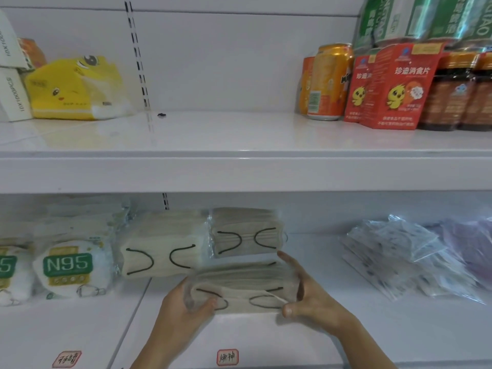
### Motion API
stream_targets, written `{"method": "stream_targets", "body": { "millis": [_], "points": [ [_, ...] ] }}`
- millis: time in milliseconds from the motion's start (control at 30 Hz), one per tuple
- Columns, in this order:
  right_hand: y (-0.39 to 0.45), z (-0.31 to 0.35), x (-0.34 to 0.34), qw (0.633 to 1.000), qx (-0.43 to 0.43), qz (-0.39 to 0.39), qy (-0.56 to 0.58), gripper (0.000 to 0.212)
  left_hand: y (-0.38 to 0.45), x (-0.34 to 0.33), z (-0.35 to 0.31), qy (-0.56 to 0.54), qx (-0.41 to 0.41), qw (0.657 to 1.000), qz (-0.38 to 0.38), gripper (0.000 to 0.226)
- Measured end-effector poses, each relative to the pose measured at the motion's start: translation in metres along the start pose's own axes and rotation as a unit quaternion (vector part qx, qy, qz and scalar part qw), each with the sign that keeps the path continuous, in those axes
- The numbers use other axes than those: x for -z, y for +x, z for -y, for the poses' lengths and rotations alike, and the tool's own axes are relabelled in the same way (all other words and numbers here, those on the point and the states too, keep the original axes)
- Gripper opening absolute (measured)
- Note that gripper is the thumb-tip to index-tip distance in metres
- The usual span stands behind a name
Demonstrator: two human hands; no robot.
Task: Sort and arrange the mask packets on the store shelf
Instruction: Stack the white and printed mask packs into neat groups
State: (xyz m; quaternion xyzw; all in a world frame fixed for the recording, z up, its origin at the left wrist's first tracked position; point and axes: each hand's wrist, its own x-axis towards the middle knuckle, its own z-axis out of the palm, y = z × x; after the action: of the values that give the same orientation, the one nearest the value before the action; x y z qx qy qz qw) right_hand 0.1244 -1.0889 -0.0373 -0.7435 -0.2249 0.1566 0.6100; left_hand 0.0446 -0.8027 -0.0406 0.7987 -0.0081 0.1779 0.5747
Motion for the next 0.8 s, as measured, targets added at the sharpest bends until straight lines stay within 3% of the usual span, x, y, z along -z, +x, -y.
{"method": "stream_targets", "body": {
  "millis": [133,200,367,567,633,800],
  "points": [
    [-0.005,-0.012,-0.002,1.0,-0.003,-0.017,0.018,0.115,0.001,-0.002,-0.008,-0.031,0.004,1.0,0.003,0.071],
    [-0.006,-0.009,-0.011,0.998,-0.005,-0.063,0.006,0.104,-0.001,-0.001,-0.011,-0.035,0.013,0.999,0.013,0.077],
    [0.001,-0.009,-0.047,0.98,-0.008,-0.195,0.032,0.065,-0.002,0.007,0.005,-0.085,0.031,0.996,-0.007,0.044],
    [-0.009,0.006,-0.064,0.982,-0.009,-0.177,0.071,0.041,-0.003,0.016,0.007,-0.043,0.016,0.999,0.02,0.061],
    [-0.014,0.013,-0.064,0.985,-0.002,-0.162,0.065,0.042,-0.007,0.018,-0.001,-0.042,0.003,0.999,0.022,0.059],
    [-0.017,0.018,-0.059,0.98,0.037,-0.179,-0.082,0.058,-0.007,0.03,0.0,-0.029,-0.018,0.999,0.018,0.067]
  ]
}}
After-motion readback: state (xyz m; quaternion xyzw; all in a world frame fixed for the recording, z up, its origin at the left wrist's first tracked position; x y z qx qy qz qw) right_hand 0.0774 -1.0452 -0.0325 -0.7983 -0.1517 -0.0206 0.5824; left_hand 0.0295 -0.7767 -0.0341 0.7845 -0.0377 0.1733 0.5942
